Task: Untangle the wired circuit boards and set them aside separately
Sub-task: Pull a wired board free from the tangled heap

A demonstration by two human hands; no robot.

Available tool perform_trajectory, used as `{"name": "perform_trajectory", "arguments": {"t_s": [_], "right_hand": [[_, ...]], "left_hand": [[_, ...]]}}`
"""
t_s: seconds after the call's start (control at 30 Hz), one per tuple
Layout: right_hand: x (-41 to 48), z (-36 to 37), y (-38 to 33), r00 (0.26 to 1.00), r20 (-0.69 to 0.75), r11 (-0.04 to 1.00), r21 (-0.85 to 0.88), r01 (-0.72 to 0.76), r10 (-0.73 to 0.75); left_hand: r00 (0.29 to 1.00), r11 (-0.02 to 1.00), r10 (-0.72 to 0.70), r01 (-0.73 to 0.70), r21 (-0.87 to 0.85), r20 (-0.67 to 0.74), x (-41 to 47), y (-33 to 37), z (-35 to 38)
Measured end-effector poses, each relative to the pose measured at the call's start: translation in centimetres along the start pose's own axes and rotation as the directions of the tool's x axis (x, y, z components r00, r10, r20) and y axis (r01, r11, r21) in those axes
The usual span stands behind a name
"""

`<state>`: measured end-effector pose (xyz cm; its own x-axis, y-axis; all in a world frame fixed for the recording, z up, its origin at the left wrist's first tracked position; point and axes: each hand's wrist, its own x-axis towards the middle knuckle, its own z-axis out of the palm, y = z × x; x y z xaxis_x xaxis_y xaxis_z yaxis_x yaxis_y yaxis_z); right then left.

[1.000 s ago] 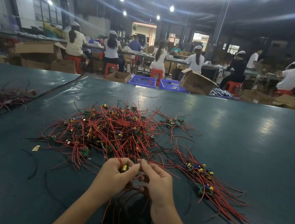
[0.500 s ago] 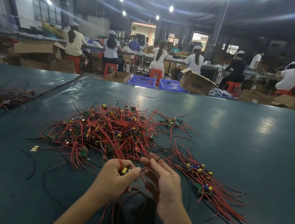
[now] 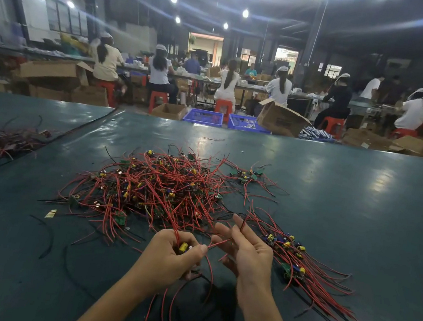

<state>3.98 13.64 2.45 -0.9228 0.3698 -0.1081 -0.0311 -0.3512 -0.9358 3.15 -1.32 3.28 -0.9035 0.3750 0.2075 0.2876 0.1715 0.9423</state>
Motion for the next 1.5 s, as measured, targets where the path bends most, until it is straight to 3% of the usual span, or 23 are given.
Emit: {"name": "perform_trajectory", "arguments": {"t_s": [0.27,0.73,0.9,1.07,1.27,1.5], "right_hand": [[-0.3,-0.1,-0.5,0.999,-0.020,0.986,0.164,-0.030,0.034],[-1.1,0.2,-1.0,0.995,-0.089,0.973,0.223,0.055,-0.035],[-1.5,0.9,-0.3,0.998,0.065,0.997,0.079,-0.017,0.012],[-2.5,2.0,0.5,0.975,0.221,0.998,-0.070,0.005,0.011],[-2.4,1.9,0.4,0.987,0.155,0.995,-0.085,0.053,-0.039],[-2.8,1.9,-0.2,0.998,0.065,1.000,-0.010,0.015,-0.014]], "left_hand": [[1.000,0.999,-0.012,0.013,-0.049,0.019,0.0,0.1,-0.2],[0.996,0.978,-0.083,0.087,-0.189,0.026,0.1,0.1,0.3],[0.995,0.980,-0.083,0.072,-0.185,-0.054,0.4,0.0,0.2],[0.994,0.982,-0.080,0.066,-0.178,-0.075,0.5,-0.2,-0.1],[0.995,0.969,-0.048,0.026,-0.245,-0.086,0.5,-0.2,0.0],[0.972,0.995,0.003,-0.026,-0.094,-0.233,0.5,-0.6,-0.5]]}}
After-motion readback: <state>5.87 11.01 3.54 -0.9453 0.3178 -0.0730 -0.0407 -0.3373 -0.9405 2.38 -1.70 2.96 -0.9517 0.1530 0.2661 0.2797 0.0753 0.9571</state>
